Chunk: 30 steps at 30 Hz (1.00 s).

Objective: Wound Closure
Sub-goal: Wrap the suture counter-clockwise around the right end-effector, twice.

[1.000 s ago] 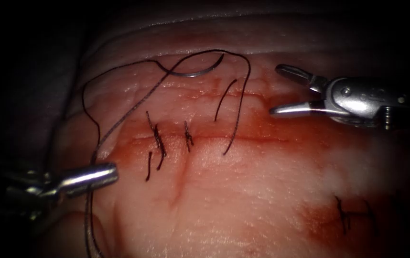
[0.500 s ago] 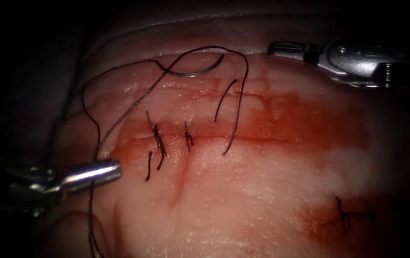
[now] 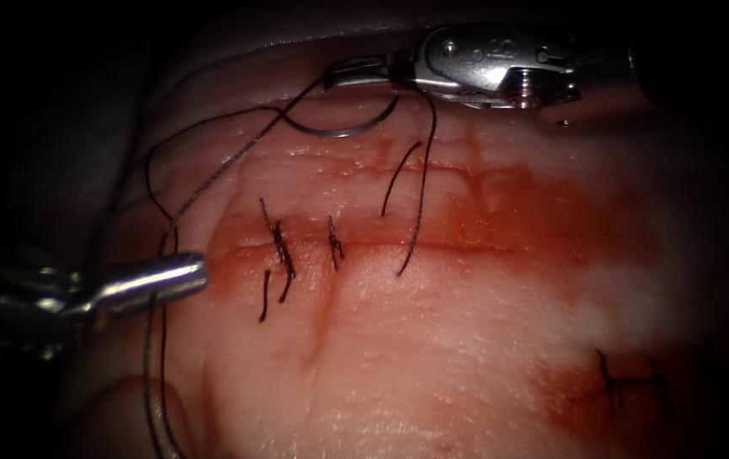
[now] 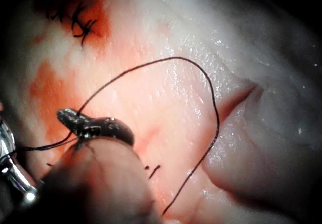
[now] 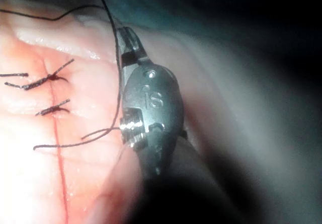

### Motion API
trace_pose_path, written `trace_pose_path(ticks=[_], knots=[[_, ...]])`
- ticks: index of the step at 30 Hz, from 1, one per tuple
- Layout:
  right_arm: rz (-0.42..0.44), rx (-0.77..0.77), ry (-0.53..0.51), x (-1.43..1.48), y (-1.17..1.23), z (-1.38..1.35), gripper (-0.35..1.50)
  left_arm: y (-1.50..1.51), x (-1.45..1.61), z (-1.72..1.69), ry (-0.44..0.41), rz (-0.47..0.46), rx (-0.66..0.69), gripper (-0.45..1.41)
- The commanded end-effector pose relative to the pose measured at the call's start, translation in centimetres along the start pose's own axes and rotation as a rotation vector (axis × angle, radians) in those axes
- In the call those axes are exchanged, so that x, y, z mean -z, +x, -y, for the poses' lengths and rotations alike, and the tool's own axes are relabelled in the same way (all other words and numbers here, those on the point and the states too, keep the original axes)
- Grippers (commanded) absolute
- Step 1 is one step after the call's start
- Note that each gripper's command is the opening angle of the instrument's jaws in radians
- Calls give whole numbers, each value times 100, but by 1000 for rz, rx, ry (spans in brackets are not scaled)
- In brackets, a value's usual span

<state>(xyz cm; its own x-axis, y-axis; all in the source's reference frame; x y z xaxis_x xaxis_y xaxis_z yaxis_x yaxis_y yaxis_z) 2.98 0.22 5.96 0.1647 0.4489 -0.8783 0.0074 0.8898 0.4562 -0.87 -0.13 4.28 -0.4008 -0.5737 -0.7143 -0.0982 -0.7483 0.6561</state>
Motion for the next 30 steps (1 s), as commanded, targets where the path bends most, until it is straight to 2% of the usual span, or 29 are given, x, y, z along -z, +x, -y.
trace_pose_path(ticks=[1, 6, 8, 13, 22, 25, 30], knots=[[-16, -10, 33, -13, -7, 7, -35, -5, -7, -3, -1, 0, 4, -45], [-70, -35, 104, -14, -10, 19, -35, -35, -20, 2, -1, 2, 30, -45], [-140, -57, 86, -9, -7, 25, -35, -75, -46, -16, -17, 26, 69, -45], [-194, -91, 79, -12, -1, 37, -35, -116, -80, -49, -64, 47, 124, -45], [-255, -113, 27, -3, 14, 47, -35, -143, -106, -83, -123, 64, 153, -45], [-279, -127, 11, 1, 24, 48, -35, -140, -113, -91, -141, 74, 156, -45], [-334, -141, -40, -8, 28, 51, -35, -124, -130, -99, -154, 60, 149, -45]])
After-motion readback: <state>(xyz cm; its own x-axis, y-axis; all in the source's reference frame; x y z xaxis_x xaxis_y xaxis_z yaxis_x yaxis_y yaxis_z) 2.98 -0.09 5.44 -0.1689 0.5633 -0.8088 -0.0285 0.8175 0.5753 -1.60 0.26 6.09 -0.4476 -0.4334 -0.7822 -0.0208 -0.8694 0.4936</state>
